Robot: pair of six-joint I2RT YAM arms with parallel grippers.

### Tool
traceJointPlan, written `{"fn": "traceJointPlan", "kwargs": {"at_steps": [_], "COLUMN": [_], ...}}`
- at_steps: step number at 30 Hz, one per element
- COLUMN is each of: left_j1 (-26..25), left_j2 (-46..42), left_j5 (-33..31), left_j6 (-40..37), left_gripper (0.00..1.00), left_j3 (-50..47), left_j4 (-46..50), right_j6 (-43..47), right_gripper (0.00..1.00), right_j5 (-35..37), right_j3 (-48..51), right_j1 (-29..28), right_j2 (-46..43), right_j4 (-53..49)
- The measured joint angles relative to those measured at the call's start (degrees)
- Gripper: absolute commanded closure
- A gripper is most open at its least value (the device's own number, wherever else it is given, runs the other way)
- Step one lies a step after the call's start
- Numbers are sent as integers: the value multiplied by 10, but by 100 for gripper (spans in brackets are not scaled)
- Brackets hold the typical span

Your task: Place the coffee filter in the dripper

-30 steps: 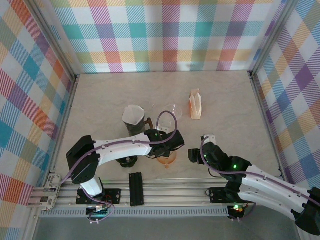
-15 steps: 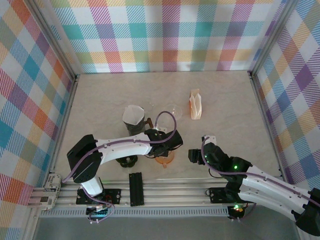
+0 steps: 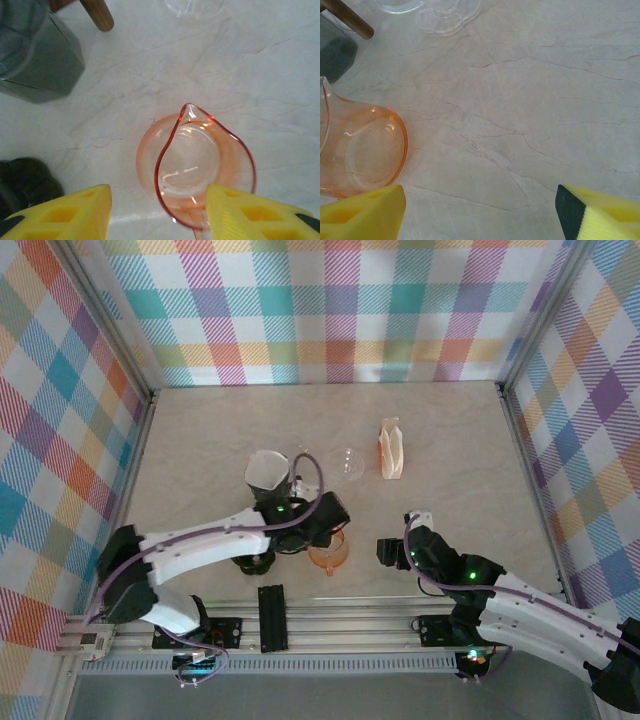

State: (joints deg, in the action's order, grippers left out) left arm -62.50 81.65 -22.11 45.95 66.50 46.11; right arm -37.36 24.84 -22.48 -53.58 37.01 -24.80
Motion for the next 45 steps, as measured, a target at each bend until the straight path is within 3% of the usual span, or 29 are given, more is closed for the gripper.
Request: {"fn": "traceJointPlan", "kwargs": {"at_steps": [10,12,19,25,31,39,45], "left_j1": [30,40,102,180,221,236,236], "left_j2": [-264,-313,-413,-418,-385,-366,-376], "left_j5": [13,11,5,34,61,80,88], "left_j6": [106,134,210,224,209,195,186], "left_gripper": [46,41,43,51,72,96,100], "left_j3": [-189,-221,-293,-338,-359,-362,-362], "left_j4": [24,37,66,62,37,-6,-7], "right_j6": [-3,-4,-5,-8,-12,-15,-17], "right_gripper": [20,20,20,20,20,19,19], "right_j5": [-4,-5,-7,-7,-7,-6,-4], "right_j3": [2,3,3,3,3,3,3], "right_j1": [0,0,0,0,0,0,0], "right_j2": [0,0,0,0,0,-3,-5], "right_j4": [3,3,7,8,8,7,7]}}
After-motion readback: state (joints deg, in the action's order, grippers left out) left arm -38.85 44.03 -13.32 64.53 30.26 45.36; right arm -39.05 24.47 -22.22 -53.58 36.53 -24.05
